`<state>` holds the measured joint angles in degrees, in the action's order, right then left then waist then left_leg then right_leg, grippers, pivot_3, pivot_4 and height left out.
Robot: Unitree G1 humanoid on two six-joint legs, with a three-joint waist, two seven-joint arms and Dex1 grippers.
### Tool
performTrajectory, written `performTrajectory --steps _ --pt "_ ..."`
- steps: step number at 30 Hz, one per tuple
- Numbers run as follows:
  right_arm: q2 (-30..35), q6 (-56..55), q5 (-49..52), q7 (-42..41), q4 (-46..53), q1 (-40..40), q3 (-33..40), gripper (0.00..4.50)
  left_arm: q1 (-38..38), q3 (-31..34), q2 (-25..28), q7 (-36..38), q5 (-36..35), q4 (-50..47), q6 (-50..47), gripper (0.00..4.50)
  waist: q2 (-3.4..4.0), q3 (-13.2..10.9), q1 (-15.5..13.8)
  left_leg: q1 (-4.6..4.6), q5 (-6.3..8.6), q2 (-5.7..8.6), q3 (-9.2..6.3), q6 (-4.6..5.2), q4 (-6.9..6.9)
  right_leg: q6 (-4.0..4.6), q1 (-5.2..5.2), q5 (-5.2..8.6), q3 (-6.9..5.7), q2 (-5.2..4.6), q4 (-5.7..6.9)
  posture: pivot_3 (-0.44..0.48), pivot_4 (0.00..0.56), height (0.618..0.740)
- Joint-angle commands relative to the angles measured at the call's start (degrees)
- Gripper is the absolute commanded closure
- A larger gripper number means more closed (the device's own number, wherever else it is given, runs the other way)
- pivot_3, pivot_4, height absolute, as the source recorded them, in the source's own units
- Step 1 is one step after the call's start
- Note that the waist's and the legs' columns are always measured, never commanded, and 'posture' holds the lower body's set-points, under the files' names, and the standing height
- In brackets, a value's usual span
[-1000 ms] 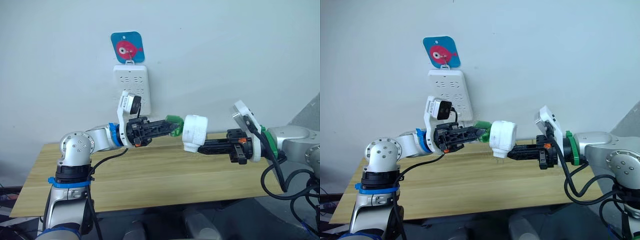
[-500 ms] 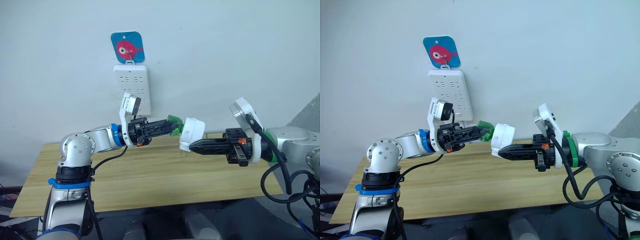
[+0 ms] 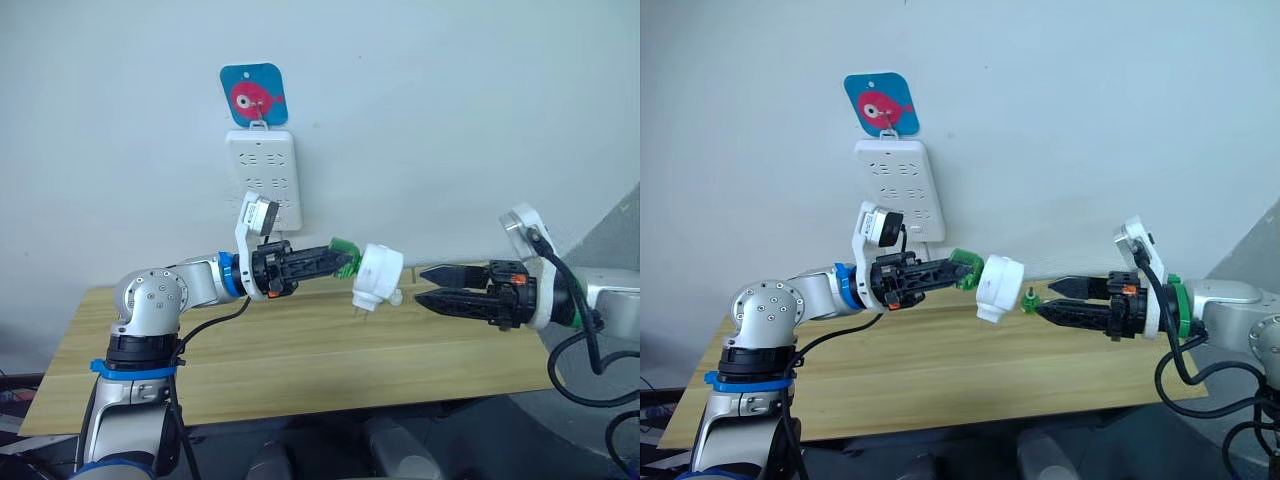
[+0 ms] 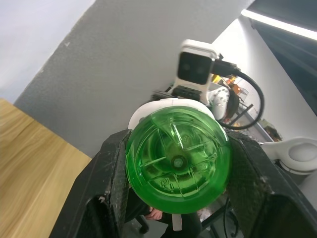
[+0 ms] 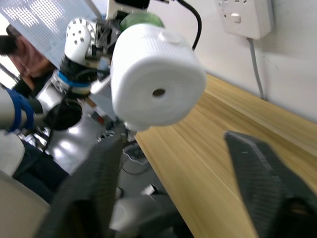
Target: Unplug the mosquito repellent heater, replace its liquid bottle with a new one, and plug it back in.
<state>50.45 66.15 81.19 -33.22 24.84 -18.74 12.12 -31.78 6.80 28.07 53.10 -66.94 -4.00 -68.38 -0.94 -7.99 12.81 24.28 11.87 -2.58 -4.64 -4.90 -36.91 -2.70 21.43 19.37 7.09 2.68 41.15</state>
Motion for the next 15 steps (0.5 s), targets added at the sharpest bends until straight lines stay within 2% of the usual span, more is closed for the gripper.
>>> performTrajectory --steps 1,7,15 --pt "-0.36 0.94 8.20 4.93 -0.99 -0.84 0.30 0.00 -0.26 0.21 0.64 1.58 -0.84 -2.27 0.34 2.18 0.00 0.00 -0.06 0.01 0.00 0.00 0.00 0.00 -0.01 0.00 -0.01 0.00 0.01 0.00 0.00 -0.243 0.069 0.704" --pt "-0.63 -1.05 21.03 13.43 -2.67 -1.59 -2.70 0.00 0.15 0.29 0.38 1.12 -1.10 -2.93 0.34 2.18 0.00 0.00 -0.05 0.01 0.00 0.00 0.01 0.00 -0.02 0.00 0.00 0.00 0.02 0.00 0.00 -0.238 0.070 0.704" --pt "-2.81 -4.38 26.04 19.38 -2.13 -2.67 -7.07 0.00 -0.22 0.36 -0.31 0.55 -1.66 -3.11 0.06 2.18 0.00 0.00 -0.09 0.01 0.00 0.00 0.01 0.00 -0.02 0.00 0.00 0.00 0.02 0.00 -0.01 -0.236 0.068 0.704"
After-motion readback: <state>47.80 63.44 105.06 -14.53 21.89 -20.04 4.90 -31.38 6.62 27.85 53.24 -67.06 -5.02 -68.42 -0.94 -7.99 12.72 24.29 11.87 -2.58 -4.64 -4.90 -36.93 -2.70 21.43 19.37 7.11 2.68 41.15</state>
